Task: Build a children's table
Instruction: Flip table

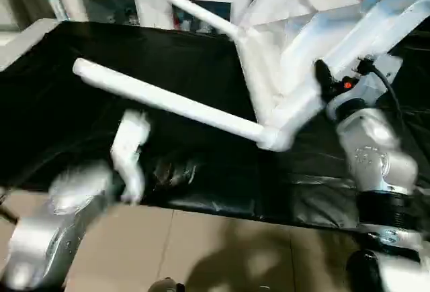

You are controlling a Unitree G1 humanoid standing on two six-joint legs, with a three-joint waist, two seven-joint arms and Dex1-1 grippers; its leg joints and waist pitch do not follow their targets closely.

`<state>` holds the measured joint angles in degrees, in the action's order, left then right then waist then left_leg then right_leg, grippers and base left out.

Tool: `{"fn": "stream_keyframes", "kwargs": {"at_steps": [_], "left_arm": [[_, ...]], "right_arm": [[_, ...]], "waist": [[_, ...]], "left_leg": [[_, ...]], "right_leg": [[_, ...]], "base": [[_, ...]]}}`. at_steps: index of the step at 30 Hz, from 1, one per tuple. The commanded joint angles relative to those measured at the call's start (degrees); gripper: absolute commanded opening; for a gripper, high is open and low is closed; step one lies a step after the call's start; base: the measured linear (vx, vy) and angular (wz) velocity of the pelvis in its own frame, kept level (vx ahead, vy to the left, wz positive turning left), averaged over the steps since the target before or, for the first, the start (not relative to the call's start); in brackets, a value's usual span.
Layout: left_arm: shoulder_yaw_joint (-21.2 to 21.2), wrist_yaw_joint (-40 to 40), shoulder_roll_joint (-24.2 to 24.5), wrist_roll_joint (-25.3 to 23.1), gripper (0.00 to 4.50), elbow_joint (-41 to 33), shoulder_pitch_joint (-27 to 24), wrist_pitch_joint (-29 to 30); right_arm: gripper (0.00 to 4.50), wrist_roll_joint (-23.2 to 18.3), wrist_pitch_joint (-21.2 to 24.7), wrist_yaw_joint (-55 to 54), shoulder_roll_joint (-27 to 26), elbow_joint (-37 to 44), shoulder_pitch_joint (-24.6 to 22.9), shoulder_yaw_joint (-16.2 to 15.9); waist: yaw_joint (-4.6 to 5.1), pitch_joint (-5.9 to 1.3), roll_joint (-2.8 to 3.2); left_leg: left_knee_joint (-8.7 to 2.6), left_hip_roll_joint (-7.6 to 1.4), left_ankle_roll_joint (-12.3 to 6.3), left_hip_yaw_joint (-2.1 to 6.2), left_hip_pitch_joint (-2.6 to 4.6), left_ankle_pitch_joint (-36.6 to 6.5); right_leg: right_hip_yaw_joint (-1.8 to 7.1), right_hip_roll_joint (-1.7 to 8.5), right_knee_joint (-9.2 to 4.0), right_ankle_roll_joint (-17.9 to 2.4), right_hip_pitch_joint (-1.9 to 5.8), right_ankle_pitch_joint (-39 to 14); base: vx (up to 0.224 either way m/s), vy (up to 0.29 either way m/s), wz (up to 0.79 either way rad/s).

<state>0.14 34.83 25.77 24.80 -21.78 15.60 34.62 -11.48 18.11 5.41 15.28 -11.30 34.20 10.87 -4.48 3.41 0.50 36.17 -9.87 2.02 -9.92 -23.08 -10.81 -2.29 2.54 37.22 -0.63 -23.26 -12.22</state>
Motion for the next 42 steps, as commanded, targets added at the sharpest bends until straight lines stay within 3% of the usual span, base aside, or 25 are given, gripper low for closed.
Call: {"fn": "stream_keyframes", "kwargs": {"at_steps": [1,4,12,20,28,35,42], "left_arm": [[-0.6,-1.8,-0.4,-2.1,4.41,0.1,0.9,-1.1],[-0.6,-1.9,-0.4,-2.1,4.41,0.2,0.9,-0.9],[-0.6,-2.4,-0.3,-2.2,4.41,0.2,1.6,-0.6],[-2.1,-2.5,0.0,-3.9,4.41,1.0,1.8,-1.5],[-5.1,-4.7,-0.7,-8.4,4.41,2.7,2.4,-3.9],[-5.1,-5.7,0.0,-12.3,4.41,3.6,4.2,-8.6],[-6.4,-7.0,2.2,-19.0,4.41,3.5,8.8,-16.0]], "right_arm": [[1.98,6.2,-1.6,-2.7,2.5,4.8,2.0,-0.7],[1.93,6.3,-1.6,-2.7,2.5,4.7,2.0,-0.9],[1.93,6.4,-1.3,-3.6,3.3,5.1,2.2,-1.3],[1.93,7.5,0.1,-3.8,1.7,6.4,1.2,-2.7],[1.93,10.8,-0.2,-4.4,0.5,6.3,-1.3,-7.4],[1.93,11.0,0.1,-4.6,-0.3,5.7,-2.6,-7.8],[1.93,14.0,-2.5,-3.5,3.9,5.6,-1.6,-9.1]], "waist": [[0.32,-4.27,-0.59],[0.58,-4.40,-0.80],[1.23,-4.41,-0.77],[1.24,-4.43,-0.69],[1.54,-4.38,-0.78],[1.61,-4.26,-0.84],[1.48,-4.37,-0.77]], "left_leg": [[-3.72,-2.35,0.49,0.47,1.64,-0.5],[-3.69,-2.34,0.60,0.48,1.50,-1.7],[-3.62,-2.23,-0.07,0.53,1.37,-2.0],[-3.61,-2.30,-0.32,0.56,1.40,-1.7],[-3.73,-2.31,0.42,0.61,1.41,-2.9],[-3.78,-2.34,0.43,0.67,1.42,-3.7],[-3.67,-2.36,0.63,0.63,1.54,-3.8]], "right_leg": [[2.66,4.13,-3.59,-8.9,3.31,0.3],[2.85,4.35,-3.55,-8.2,3.40,-0.7],[2.70,4.13,-3.62,-8.9,3.37,0.0],[2.68,4.11,-3.57,-9.2,3.28,0.3],[2.73,4.20,-3.80,-8.6,3.31,-1.8],[2.75,4.26,-4.05,-8.2,3.20,-3.0],[2.80,4.25,-4.01,-7.8,3.15,-3.0]], "base": [[0.000,0.000,0.00],[0.000,0.000,0.00],[0.000,0.000,0.00],[0.000,0.000,0.00],[0.000,0.000,0.00],[0.000,0.000,0.00],[0.000,0.000,0.00]]}}
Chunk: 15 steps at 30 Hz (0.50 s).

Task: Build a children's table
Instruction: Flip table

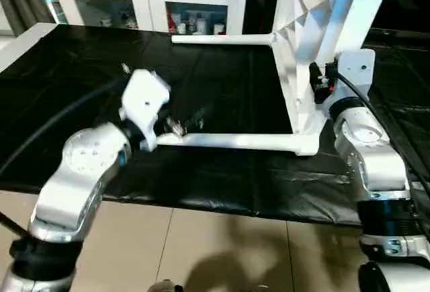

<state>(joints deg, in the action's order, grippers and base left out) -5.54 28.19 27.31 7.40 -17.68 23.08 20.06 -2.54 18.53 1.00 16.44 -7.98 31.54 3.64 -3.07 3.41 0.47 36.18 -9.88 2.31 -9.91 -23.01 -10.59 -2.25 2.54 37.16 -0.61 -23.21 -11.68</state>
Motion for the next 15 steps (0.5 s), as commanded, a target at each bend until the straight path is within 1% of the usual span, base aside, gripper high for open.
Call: {"fn": "stream_keyframes", "kwargs": {"at_steps": [1,2,3,5,6,8,9,10,11,12,13,14,15], "left_arm": [[-1.0,-0.5,1.1,-2.6,4.41,-0.8,2.3,-2.3],[-0.7,-1.4,1.1,-4.1,4.41,-0.9,5.5,-4.4],[-0.2,-2.2,0.8,-4.8,4.41,-0.8,7.7,-5.6],[0.0,-3.3,1.0,-6.6,4.41,-0.2,10.9,-8.2],[0.2,-4.1,1.4,-8.1,4.41,0.8,13.5,-9.9],[0.2,-5.1,2.0,-9.9,4.41,2.0,15.8,-11.3],[0.1,-5.8,2.8,-11.8,4.41,3.4,17.7,-12.8],[0.1,-6.6,3.3,-13.3,4.41,4.4,19.1,-14.2],[0.0,-7.1,3.7,-14.3,4.41,5.1,19.9,-14.9],[0.0,-8.0,4.1,-15.7,4.41,6.1,21.1,-15.8],[0.0,-8.2,4.3,-16.1,4.41,6.4,21.4,-16.0],[-0.1,-10.4,5.6,-19.4,4.41,9.4,23.5,-16.9],[-0.1,-10.4,5.6,-19.4,4.41,9.4,23.5,-16.9]], "right_arm": [[1.93,5.6,-3.3,1.2,3.5,2.3,1.4,-2.1],[1.93,7.3,-4.3,2.0,5.6,2.5,2.4,-2.8],[1.93,8.3,-5.1,2.8,7.1,2.5,3.2,-3.3],[1.93,9.7,-6.4,4.1,9.1,2.5,4.2,-4.1],[1.93,10.9,-7.5,5.2,10.7,2.5,5.1,-4.8],[1.93,11.8,-8.3,5.9,12.0,2.6,6.0,-5.2],[1.93,12.4,-8.7,6.3,13.0,2.7,6.6,-5.6],[1.93,12.8,-8.9,6.6,13.7,2.7,7.1,-5.8],[1.94,12.9,-9.1,6.7,14.2,2.8,7.4,-6.0],[1.95,13.1,-9.3,7.0,14.8,2.8,8.0,-6.1],[1.95,13.0,-9.4,7.0,15.0,2.8,8.2,-6.2],[1.95,13.0,-9.7,7.6,16.3,3.4,9.2,-6.5],[1.95,13.0,-9.7,7.6,16.3,3.4,9.2,-6.5]], "waist": [[0.07,-4.29,-0.78],[-0.02,-4.32,-0.82],[-0.23,-4.51,-0.86],[-0.29,-4.44,-1.02],[-0.26,-4.44,-1.12],[-0.29,-4.50,-1.22],[-0.28,-4.54,-1.21],[-0.23,-4.40,-1.25],[-0.26,-4.52,-1.05],[-0.28,-4.44,-0.85],[-0.28,-4.47,-0.88],[-0.36,-4.52,-0.74],[-0.36,-4.52,-0.74]], "left_leg": [[-3.75,-2.35,0.34,0.67,1.36,-4.0],[-3.72,-2.33,0.34,0.67,1.36,-3.8],[-3.59,-2.40,0.31,0.65,1.53,-3.3],[-3.51,-2.28,-0.05,0.63,1.23,-2.6],[-3.47,-2.22,-0.31,0.66,1.06,-2.3],[-3.30,-2.20,-0.76,0.60,0.99,-1.7],[-3.26,-2.17,-0.91,0.61,0.90,-1.2],[-3.23,-2.12,-1.22,0.60,0.86,-1.4],[-3.14,-2.13,-1.17,0.54,1.04,-1.6],[-3.22,-2.22,-0.87,0.62,1.04,-2.2],[-3.23,-2.28,-0.74,0.60,1.10,-2.4],[-3.22,-2.38,-0.58,0.63,1.22,-2.5],[-3.22,-2.38,-0.58,0.63,1.22,-2.5]], "right_leg": [[2.74,4.27,-4.03,-7.8,3.17,-3.7],[2.72,4.20,-3.98,-7.8,3.18,-3.6],[2.70,4.23,-3.75,-8.0,3.21,-2.6],[2.71,4.27,-3.66,-8.4,3.41,-1.2],[2.66,4.31,-3.61,-8.6,3.56,-1.0],[2.71,4.41,-3.52,-8.8,3.61,-0.6],[2.68,4.47,-3.40,-9.0,3.71,-0.2],[2.68,4.35,-3.74,-8.8,3.55,-0.9],[2.70,4.32,-3.62,-9.0,3.49,-1.2],[2.68,4.39,-3.69,-9.1,3.49,-2.2],[2.69,4.38,-3.73,-9.1,3.47,-2.4],[2.64,4.30,-3.72,-9.5,3.30,-2.1],[2.64,4.30,-3.72,-9.5,3.30,-2.1]], "base": [[0.000,0.000,0.00],[0.000,0.000,0.00],[0.000,0.000,0.00],[0.000,0.000,0.00],[0.000,0.000,0.00],[0.000,0.000,0.00],[0.000,0.000,0.00],[0.000,0.000,0.00],[0.000,0.000,0.00],[0.000,0.000,0.00],[0.000,0.000,0.00],[0.000,0.000,0.00],[0.000,0.000,0.00]]}}
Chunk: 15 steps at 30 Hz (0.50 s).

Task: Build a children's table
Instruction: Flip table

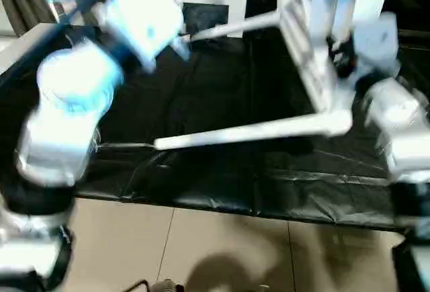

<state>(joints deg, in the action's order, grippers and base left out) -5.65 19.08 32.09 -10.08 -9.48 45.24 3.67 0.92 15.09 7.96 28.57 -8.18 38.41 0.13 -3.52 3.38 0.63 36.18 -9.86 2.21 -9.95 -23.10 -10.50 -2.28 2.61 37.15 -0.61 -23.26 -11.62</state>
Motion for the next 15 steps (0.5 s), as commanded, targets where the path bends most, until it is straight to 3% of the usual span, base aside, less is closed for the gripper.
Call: {"fn": "stream_keyframes", "kwargs": {"at_steps": [1,6,11,15], "left_arm": [[-0.2,-1.8,1.5,-3.4,4.41,3.1,2.0,-0.6],[-1.6,-2.8,4.4,-8.2,4.41,10.9,2.2,-1.5],[-1.9,-2.3,3.4,-8.2,4.41,13.9,1.5,-2.6],[-2.5,-1.9,1.9,-7.7,4.41,13.8,0.2,-2.8]], "right_arm": [[1.96,9.4,-6.3,0.9,4.7,3.6,2.8,-3.1],[1.96,9.1,-6.7,2.6,6.2,3.7,5.5,-3.0],[1.96,7.8,-8.8,5.3,9.5,-0.3,11.2,-2.5],[1.96,7.9,-11.6,7.7,12.1,-4.7,16.0,-2.7]], "waist": [[0.01,-4.55,-0.83],[-0.01,-4.64,-0.82],[-0.49,-4.64,-0.63],[-0.97,-4.77,-0.82]], "left_leg": [[-3.25,-2.40,-0.35,0.71,1.36,-2.5],[-3.20,-2.30,-0.46,0.77,1.21,-1.9],[-3.19,-2.47,-0.97,0.69,1.43,-2.6],[-3.05,-2.58,-1.71,0.61,1.38,-1.9]], "right_leg": [[2.64,4.24,-3.53,-10.0,3.34,-1.5],[2.63,4.34,-3.32,-10.4,3.44,0.3],[2.57,4.61,-3.27,-12.6,3.40,0.8],[2.53,4.70,-3.07,-13.2,3.40,1.9]], "base": [[0.000,0.000,0.00],[0.000,0.000,0.00],[0.000,0.000,0.00],[0.000,0.000,0.00]]}}
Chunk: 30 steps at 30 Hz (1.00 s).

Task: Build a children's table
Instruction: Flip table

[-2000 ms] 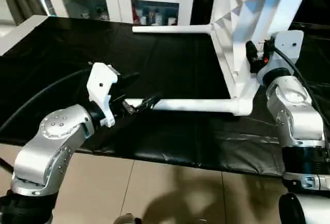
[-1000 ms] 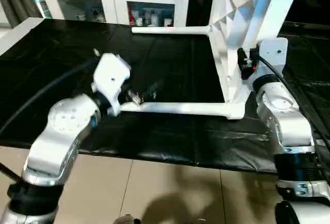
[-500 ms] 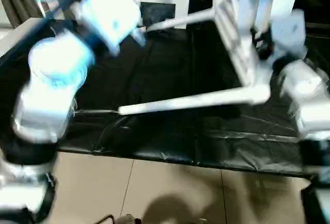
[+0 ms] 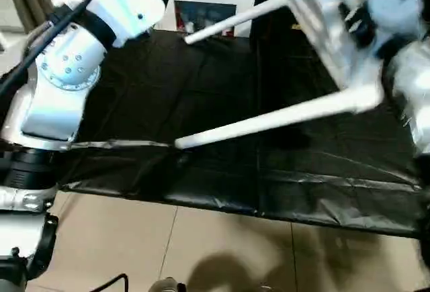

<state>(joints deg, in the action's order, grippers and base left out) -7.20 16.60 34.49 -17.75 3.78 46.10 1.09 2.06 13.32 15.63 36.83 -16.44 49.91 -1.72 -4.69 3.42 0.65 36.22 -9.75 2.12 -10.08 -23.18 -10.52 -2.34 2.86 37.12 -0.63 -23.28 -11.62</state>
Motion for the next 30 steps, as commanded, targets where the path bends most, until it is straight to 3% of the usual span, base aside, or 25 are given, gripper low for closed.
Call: {"fn": "stream_keyframes", "kwargs": {"at_steps": [1,5,9,15,17,22,25,28,30], "left_arm": [[-0.9,0.5,-0.7,0.0,4.41,0.6,-0.8,-0.2],[-0.5,0.6,-3.5,2.1,4.41,-0.3,-2.7,1.1],[0.4,0.3,-7.2,5.3,4.41,-2.2,-5.8,3.7],[0.9,0.0,-9.9,6.7,4.41,-3.9,-8.9,5.6],[1.5,0.1,-10.6,7.4,4.24,-4.2,-9.1,6.1],[2.4,0.0,-11.2,8.2,4.04,-4.3,-8.9,6.7],[2.8,0.3,-11.5,8.5,3.66,-4.5,-9.0,7.3],[3.0,0.7,-11.7,8.8,3.60,-4.7,-9.1,7.6],[3.1,0.7,-11.9,8.9,3.22,-4.7,-9.2,7.7]], "right_arm": [[1.96,6.9,-10.2,0.2,4.2,3.0,5.1,-0.9],[1.96,8.2,-15.1,2.2,7.5,-4.7,12.5,-1.6],[1.96,8.7,-19.8,5.4,8.8,-11.5,19.7,-3.5],[1.96,8.4,-24.0,10.0,8.2,-18.1,26.4,-5.7],[1.96,8.4,-25.5,11.6,7.8,-19.6,27.3,-6.3],[1.96,8.7,-27.5,12.3,7.1,-21.0,27.1,-6.7],[1.96,9.2,-29.0,12.3,6.7,-22.3,27.1,-6.6],[1.96,9.3,-30.1,12.8,6.4,-23.2,27.1,-6.5],[1.96,9.3,-30.3,12.9,6.4,-23.3,27.0,-6.4]], "waist": [[0.17,-4.83,-0.94],[-0.08,-4.86,-1.04],[0.17,-4.76,-1.71],[0.59,-4.94,-1.94],[0.87,-4.71,-2.08],[1.01,-4.63,-1.99],[1.24,-4.61,-2.20],[1.32,-4.40,-2.11],[1.44,-4.34,-2.20]], "left_leg": [[-3.05,-2.63,-1.93,0.74,1.39,-1.7],[-2.83,-2.69,-2.55,0.56,1.43,-2.0],[-2.71,-2.70,-3.57,0.44,1.20,-2.5],[-2.31,-2.81,-5.76,0.47,0.85,-1.4],[-2.26,-2.79,-6.49,0.45,0.55,-1.4],[-2.37,-3.08,-6.35,0.60,0.83,-0.8],[-2.32,-3.01,-6.46,0.58,0.72,-0.8],[-2.41,-3.07,-6.01,0.53,0.90,-3.0],[-2.52,-3.06,-5.30,0.56,0.90,-4.0]], "right_leg": [[2.53,4.41,-3.01,-13.4,3.49,2.2],[2.49,4.42,-2.94,-14.6,3.33,2.0],[2.36,4.37,-3.05,-14.9,3.27,1.0],[2.35,4.29,-2.61,-15.4,3.04,3.0],[2.29,4.20,-2.61,-15.6,2.94,3.9],[2.27,4.12,-2.45,-16.2,2.89,5.5],[2.29,4.22,-2.36,-16.6,3.07,6.6],[2.32,4.35,-2.81,-16.6,2.99,3.8],[2.33,4.32,-2.90,-16.2,3.04,2.1]], "base": [[0.000,0.000,0.00],[0.000,0.000,0.00],[0.000,0.000,0.00],[0.000,0.000,0.00],[0.000,0.000,0.00],[0.000,0.000,0.00],[0.000,0.000,0.00],[0.000,0.000,0.00],[0.000,0.000,0.00]]}}
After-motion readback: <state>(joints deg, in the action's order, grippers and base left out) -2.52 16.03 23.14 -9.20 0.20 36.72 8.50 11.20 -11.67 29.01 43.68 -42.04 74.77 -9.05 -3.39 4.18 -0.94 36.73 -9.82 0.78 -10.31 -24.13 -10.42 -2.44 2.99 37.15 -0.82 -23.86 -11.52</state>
